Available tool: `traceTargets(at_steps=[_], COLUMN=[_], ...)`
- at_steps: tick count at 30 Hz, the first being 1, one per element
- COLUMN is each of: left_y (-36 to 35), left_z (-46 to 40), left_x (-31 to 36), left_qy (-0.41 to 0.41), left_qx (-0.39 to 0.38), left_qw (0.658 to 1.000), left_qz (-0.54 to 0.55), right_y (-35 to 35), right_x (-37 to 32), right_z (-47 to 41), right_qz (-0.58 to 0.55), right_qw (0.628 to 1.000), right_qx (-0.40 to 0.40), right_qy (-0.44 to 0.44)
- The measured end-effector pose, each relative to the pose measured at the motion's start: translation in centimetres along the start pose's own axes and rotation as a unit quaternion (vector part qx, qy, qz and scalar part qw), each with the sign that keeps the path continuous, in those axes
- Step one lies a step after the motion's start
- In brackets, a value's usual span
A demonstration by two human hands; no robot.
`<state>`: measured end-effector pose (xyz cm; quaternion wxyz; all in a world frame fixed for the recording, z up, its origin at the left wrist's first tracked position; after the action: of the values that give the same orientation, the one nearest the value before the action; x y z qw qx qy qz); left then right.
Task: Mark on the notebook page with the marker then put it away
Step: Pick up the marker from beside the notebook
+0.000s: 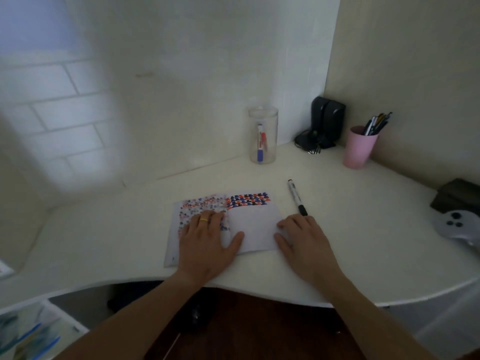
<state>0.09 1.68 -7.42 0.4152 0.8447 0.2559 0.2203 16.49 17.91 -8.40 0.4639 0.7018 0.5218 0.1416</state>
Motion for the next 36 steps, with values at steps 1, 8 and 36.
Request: traceTargets(at_steps=[1, 8, 36], left_y=[0.1, 0.9, -0.6], left_z=[0.1, 0.6, -8.4], left_x=[0.0, 0.3, 0.4], left_qy=[0.002, 0.009, -0.242], left_qx=[0.001, 0.006, -0.212], left_qw=[1.000, 1.000, 0.944], left_qz=[-0.004, 0.002, 0.075], right_y=[0.1, 1.4, 1.4], right_x=[-0.1, -1.3, 1.4], right_z=[0.1, 0.7, -9.6], right_qz=[0.003, 0.013, 0.100], right_qw=[1.000, 0.999, 0.989], right_qx=[0.006, 0.000, -0.065], right_qy=[0.000, -0.032, -0.088])
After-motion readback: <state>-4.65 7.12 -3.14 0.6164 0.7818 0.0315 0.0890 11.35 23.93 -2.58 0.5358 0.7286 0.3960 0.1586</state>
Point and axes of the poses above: each hand's wrist, its own z-axis away from the middle knuckle, its own y-axis out of the back of the hand, x = y × z, the point moved 4 cm from there along -z, towards the middle knuckle, and after that the axes turned 6 degrees about x, right-handed, at the moved point
